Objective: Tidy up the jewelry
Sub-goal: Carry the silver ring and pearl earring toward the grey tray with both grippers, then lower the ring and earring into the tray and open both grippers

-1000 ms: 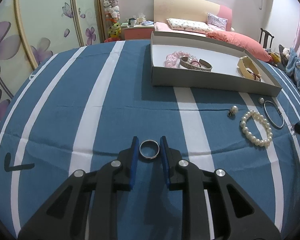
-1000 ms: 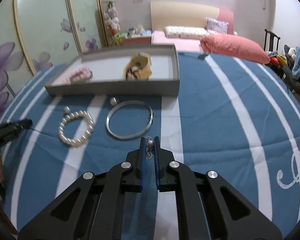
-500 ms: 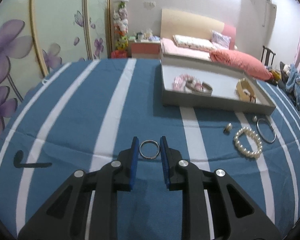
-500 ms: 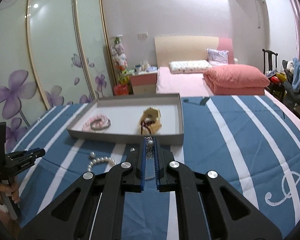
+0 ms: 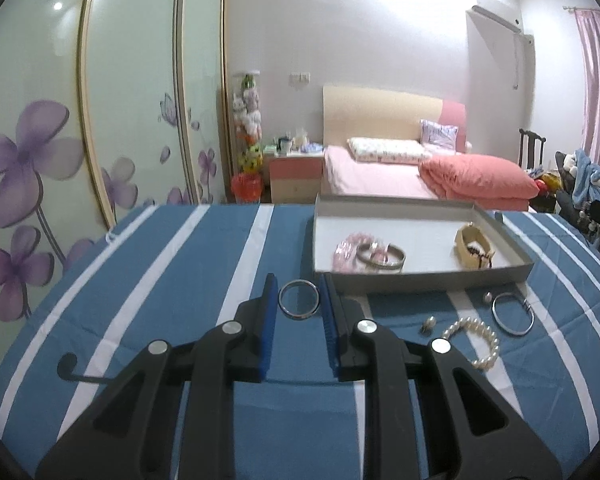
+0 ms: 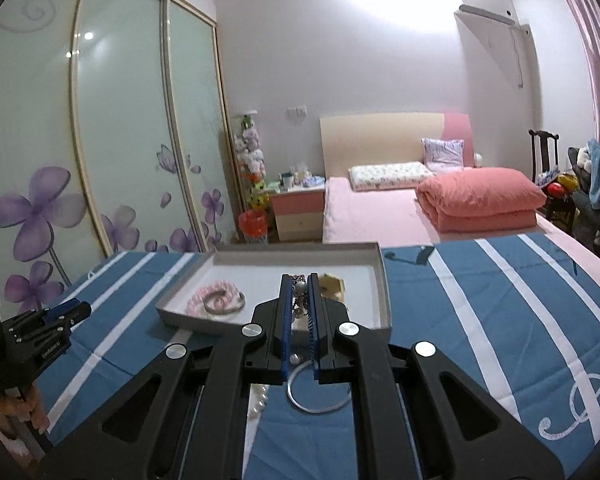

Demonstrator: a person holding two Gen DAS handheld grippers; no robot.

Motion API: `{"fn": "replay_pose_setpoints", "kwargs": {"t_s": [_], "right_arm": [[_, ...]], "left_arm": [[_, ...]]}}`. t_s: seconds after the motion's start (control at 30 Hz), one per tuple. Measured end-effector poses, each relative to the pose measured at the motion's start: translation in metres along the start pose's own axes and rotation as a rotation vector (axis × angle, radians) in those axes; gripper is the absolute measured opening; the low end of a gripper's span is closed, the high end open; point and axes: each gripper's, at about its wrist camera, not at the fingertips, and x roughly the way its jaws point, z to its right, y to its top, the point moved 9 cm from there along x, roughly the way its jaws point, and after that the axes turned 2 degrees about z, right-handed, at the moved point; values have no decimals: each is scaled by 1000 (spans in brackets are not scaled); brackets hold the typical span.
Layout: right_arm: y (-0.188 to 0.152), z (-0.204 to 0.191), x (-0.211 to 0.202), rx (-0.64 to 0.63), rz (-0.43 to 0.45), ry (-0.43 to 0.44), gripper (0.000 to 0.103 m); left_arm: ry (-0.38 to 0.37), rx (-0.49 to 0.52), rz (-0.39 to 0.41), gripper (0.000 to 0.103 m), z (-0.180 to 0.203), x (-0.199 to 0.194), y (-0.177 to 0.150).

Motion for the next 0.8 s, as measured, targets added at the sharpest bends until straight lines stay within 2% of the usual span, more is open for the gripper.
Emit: {"fn": "replay_pose_setpoints", "kwargs": {"t_s": [0.27, 0.43, 0.8], "right_arm": [[12, -7, 8, 7, 87, -13, 8], [13, -14, 11, -20, 125, -27, 8], [22, -25, 24, -62, 133, -32, 8]], "left_arm": [[17, 30, 93, 22, 19, -6, 17], [11, 37, 121, 22, 31, -5, 23], [-29, 47, 156, 22, 51, 8, 46]]}}
